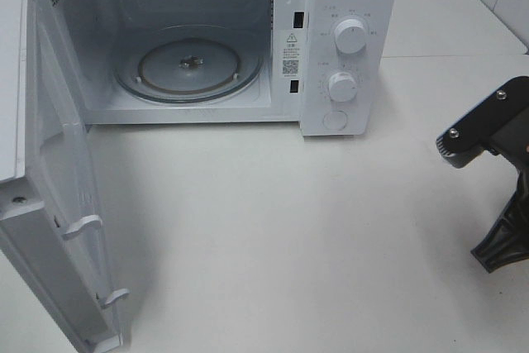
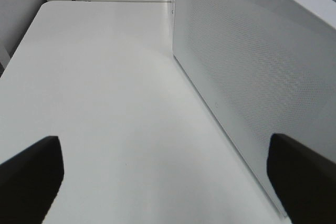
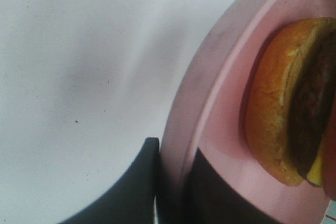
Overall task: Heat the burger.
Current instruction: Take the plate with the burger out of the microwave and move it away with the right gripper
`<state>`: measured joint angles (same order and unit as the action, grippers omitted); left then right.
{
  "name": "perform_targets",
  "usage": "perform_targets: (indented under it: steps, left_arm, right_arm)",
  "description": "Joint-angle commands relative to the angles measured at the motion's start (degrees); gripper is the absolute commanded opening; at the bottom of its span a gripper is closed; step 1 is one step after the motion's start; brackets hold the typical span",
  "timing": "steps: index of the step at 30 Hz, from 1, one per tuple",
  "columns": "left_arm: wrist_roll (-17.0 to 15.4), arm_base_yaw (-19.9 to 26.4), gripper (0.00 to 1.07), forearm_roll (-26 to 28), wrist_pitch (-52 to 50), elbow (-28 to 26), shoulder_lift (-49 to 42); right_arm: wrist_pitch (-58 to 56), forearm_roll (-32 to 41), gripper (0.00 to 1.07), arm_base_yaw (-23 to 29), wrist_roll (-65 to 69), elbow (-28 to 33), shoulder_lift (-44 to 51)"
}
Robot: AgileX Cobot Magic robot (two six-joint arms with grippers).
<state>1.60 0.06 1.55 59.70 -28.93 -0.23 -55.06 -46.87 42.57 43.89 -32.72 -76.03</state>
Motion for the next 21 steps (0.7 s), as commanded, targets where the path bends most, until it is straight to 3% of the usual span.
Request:
perform_targets:
  steps: [1, 11, 21]
  left_arm:
    - [-0.46, 0.06, 0.98, 0.11, -0.23, 0.0, -1.2]
    - [-0.46, 0.06, 0.98, 0.11, -0.23, 0.0, -1.2]
    - [-0.46, 0.06, 0.98, 0.11, -0.23, 0.0, -1.2]
  right_arm:
    - [-2.64, -4.07, 0.0, -0.46, 1.49, -1.72, -1.49]
    - [-5.27, -3.84, 0.0, -0.69, 3.27, -6.76, -9.22]
    - [-5.16, -3.95, 0.01, -0.69, 6.02, -6.88, -13.98]
